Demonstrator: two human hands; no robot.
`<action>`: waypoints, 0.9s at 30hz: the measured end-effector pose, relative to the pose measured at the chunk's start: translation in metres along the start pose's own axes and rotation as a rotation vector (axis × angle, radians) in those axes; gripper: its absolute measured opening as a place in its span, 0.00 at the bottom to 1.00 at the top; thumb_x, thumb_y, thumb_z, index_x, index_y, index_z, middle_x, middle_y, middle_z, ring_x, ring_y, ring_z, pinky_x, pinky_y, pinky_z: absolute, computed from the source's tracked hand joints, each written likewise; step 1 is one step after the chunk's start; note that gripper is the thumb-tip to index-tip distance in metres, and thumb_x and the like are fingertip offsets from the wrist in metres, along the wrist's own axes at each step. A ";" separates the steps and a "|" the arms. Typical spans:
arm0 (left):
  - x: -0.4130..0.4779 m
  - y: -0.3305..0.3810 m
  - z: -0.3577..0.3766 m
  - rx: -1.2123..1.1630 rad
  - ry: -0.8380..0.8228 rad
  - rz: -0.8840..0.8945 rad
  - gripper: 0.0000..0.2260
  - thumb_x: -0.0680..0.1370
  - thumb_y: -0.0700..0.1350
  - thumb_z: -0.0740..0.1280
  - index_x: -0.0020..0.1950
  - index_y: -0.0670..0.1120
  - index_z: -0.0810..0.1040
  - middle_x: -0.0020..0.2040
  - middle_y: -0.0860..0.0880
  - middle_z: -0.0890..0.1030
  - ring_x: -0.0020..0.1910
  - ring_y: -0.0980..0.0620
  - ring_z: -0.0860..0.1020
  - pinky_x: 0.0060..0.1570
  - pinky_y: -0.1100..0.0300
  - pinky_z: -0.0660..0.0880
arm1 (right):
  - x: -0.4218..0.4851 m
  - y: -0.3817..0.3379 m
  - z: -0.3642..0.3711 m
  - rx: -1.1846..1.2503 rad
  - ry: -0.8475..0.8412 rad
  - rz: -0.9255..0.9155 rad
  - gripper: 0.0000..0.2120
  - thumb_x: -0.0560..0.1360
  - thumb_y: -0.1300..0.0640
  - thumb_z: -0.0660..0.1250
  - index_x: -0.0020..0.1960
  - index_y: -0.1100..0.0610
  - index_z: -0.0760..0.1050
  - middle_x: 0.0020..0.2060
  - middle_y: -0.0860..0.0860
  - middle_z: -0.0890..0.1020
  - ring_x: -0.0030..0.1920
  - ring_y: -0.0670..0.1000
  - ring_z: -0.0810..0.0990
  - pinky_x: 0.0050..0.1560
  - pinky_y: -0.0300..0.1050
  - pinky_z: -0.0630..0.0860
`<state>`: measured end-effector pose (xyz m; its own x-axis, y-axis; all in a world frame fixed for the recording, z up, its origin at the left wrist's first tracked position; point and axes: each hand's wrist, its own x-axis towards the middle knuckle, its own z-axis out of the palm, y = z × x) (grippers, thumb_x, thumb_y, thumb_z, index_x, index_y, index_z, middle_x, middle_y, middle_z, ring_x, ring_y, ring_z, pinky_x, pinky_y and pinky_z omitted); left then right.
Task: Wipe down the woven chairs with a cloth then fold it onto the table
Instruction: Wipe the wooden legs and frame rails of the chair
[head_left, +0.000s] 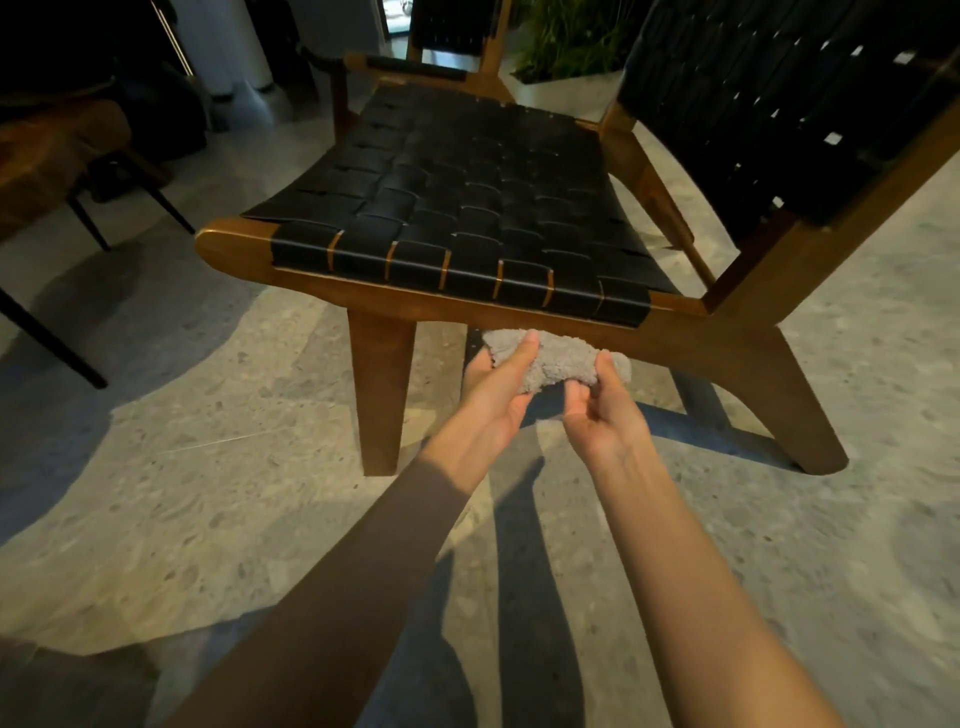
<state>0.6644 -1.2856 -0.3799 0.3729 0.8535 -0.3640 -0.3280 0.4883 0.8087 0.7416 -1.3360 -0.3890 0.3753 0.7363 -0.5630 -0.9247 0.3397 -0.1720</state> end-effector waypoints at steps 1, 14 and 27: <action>0.000 -0.004 0.007 -0.008 -0.008 -0.025 0.15 0.77 0.37 0.67 0.63 0.42 0.74 0.57 0.41 0.80 0.54 0.47 0.81 0.51 0.56 0.79 | 0.001 -0.007 -0.003 0.029 0.009 -0.012 0.17 0.78 0.62 0.65 0.65 0.62 0.72 0.51 0.57 0.82 0.47 0.52 0.83 0.35 0.43 0.80; -0.013 0.047 -0.060 -0.409 0.017 -0.116 0.16 0.78 0.43 0.66 0.63 0.39 0.74 0.58 0.39 0.80 0.57 0.45 0.80 0.59 0.54 0.75 | -0.008 0.060 0.035 -0.111 -0.210 0.250 0.13 0.80 0.66 0.59 0.62 0.68 0.72 0.56 0.64 0.79 0.58 0.58 0.79 0.55 0.48 0.77; 0.007 -0.013 0.006 -0.361 0.027 -0.181 0.21 0.72 0.37 0.68 0.66 0.42 0.73 0.57 0.39 0.81 0.54 0.45 0.80 0.45 0.53 0.81 | 0.010 -0.015 -0.006 0.191 -0.122 0.240 0.17 0.79 0.63 0.56 0.66 0.67 0.70 0.59 0.65 0.78 0.62 0.61 0.76 0.68 0.52 0.68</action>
<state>0.6767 -1.2874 -0.3900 0.4314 0.7500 -0.5013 -0.5449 0.6595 0.5178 0.7589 -1.3377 -0.3967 0.1639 0.8695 -0.4659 -0.9632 0.2430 0.1147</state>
